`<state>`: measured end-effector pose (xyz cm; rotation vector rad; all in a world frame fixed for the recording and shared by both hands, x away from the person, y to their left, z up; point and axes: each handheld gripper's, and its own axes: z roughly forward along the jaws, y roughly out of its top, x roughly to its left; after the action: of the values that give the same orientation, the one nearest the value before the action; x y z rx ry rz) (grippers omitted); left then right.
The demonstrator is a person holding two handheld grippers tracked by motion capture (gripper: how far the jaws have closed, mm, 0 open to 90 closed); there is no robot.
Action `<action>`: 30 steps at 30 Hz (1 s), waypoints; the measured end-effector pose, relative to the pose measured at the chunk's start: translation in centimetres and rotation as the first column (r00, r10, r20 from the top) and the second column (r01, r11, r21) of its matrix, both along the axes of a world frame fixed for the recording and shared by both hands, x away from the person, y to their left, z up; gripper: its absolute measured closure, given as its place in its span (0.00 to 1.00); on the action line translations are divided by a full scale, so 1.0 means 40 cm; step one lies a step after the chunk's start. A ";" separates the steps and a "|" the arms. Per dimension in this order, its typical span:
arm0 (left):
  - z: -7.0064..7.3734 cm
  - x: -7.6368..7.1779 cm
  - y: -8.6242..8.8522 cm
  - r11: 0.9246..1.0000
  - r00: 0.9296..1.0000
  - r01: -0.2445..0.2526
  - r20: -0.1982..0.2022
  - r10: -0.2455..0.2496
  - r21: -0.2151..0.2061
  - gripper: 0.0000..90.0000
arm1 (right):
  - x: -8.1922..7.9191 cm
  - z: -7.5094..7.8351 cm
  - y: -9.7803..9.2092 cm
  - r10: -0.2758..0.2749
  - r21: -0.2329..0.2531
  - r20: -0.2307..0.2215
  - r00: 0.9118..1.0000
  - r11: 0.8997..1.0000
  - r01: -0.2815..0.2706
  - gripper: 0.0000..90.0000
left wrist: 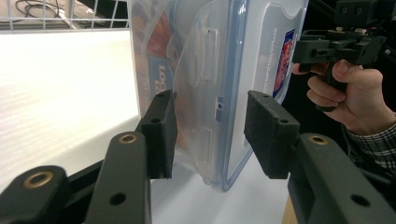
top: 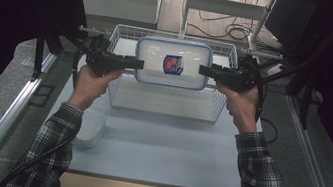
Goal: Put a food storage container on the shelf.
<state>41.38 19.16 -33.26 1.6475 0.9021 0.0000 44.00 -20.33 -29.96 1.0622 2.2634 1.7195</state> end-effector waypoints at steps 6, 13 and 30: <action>0.001 0.024 -0.002 1.000 1.000 -0.014 -0.009 0.014 0.023 0.60 | 0.028 0.002 0.005 -0.011 0.001 -0.017 1.000 1.000 0.011 0.53; -0.005 0.039 -0.002 0.999 0.999 -0.038 -0.016 0.038 0.021 0.59 | 0.049 -0.009 0.012 -0.024 0.000 -0.043 0.999 1.000 0.024 0.53; -0.001 0.053 -0.013 0.997 0.998 -0.066 0.004 0.066 0.036 0.57 | 0.063 -0.013 0.015 -0.072 0.001 -0.036 0.997 0.997 0.072 0.52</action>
<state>43.49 18.66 -33.29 1.6502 0.9589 0.0645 46.52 -19.73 -30.47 1.1689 2.2159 1.6888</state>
